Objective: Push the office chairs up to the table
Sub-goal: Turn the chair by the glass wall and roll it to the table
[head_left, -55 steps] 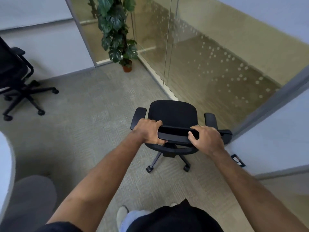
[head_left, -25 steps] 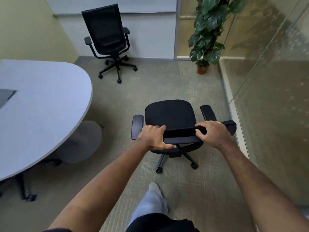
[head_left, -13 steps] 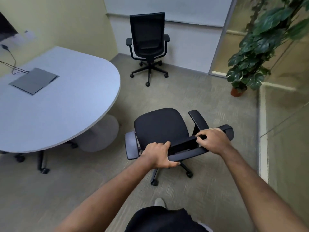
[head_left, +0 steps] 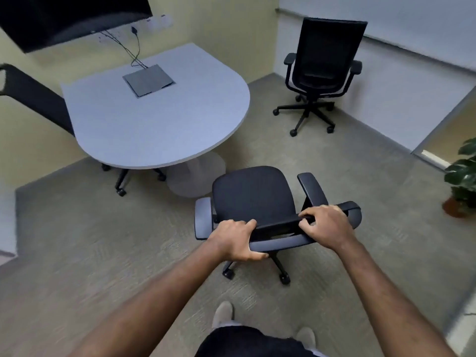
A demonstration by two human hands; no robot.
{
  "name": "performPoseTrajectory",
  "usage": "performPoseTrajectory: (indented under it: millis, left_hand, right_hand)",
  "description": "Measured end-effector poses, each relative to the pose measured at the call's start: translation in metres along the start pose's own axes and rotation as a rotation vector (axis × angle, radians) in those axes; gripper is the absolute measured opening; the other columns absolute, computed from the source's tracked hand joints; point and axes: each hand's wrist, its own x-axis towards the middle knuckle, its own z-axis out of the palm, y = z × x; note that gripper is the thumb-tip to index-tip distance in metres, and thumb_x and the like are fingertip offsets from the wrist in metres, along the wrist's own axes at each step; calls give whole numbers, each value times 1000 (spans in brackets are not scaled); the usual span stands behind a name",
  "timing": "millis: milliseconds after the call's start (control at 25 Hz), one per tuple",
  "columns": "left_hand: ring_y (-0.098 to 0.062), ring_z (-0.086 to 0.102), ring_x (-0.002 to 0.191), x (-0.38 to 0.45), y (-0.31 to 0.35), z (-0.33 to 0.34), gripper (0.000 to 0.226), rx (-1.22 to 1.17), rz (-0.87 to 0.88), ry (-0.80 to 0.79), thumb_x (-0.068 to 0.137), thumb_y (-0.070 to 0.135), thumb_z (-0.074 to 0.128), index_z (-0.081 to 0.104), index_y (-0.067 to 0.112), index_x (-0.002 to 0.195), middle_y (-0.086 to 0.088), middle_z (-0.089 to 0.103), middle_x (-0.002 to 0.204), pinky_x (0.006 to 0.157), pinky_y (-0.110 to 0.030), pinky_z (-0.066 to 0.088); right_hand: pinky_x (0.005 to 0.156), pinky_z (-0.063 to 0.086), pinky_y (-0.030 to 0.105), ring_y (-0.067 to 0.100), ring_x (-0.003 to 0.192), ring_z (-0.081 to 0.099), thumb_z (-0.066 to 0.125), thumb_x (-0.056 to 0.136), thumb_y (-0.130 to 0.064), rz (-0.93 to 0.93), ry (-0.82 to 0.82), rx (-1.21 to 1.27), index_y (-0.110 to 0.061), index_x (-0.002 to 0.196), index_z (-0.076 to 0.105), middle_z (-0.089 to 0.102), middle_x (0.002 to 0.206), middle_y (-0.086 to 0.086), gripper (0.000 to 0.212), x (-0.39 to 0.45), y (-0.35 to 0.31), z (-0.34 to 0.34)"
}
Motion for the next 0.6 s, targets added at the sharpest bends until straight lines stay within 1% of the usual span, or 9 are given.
performPoseTrajectory:
  millis: [120, 240, 280, 360, 480, 600]
  left_hand:
    - [-32, 66, 81, 4, 18, -1, 88, -7, -105, 18, 70, 98, 39, 50, 22, 113, -3, 70, 95, 63, -40, 40]
    - [-29, 67, 86, 7, 33, -4, 92, -35, -192, -4, 70, 97, 39, 51, 23, 124, -2, 71, 102, 68, -41, 49]
    - [-28, 68, 89, 7, 36, -4, 93, -47, -217, 2, 70, 97, 39, 51, 24, 127, -1, 71, 105, 70, -41, 50]
    - [-24, 68, 96, 6, 43, -3, 95, -71, -273, 63, 70, 97, 39, 51, 27, 133, 3, 72, 112, 72, -39, 50]
    - [-20, 69, 101, 2, 47, 0, 94, -78, -348, 168, 68, 98, 43, 55, 32, 135, 9, 73, 117, 75, -36, 50]
    - [-20, 69, 100, 5, 45, -3, 91, -66, -389, 187, 68, 96, 47, 57, 33, 133, 9, 73, 116, 72, -34, 44]
  right_hand:
    - [94, 51, 35, 18, 104, 67, 59, 84, -52, -97, -43, -22, -40, 104, 79, 77, 104, -16, 31, 18, 16, -2]
    - [84, 50, 34, 20, 93, 69, 54, 79, -55, -165, 4, -17, -39, 97, 80, 78, 93, -13, 36, 30, 28, -6]
    - [83, 51, 34, 21, 89, 69, 52, 78, -56, -185, 13, -12, -38, 95, 81, 78, 90, -12, 38, 33, 30, -7]
    - [85, 52, 37, 21, 86, 69, 48, 79, -58, -235, -7, -13, -36, 94, 80, 78, 87, -10, 42, 42, 33, -9]
    - [84, 53, 38, 19, 82, 68, 44, 80, -61, -279, -29, 0, -35, 93, 79, 77, 84, -10, 45, 55, 34, -7]
    - [85, 55, 39, 17, 84, 69, 45, 81, -61, -320, -42, 29, -34, 95, 80, 77, 86, -10, 46, 66, 31, -5]
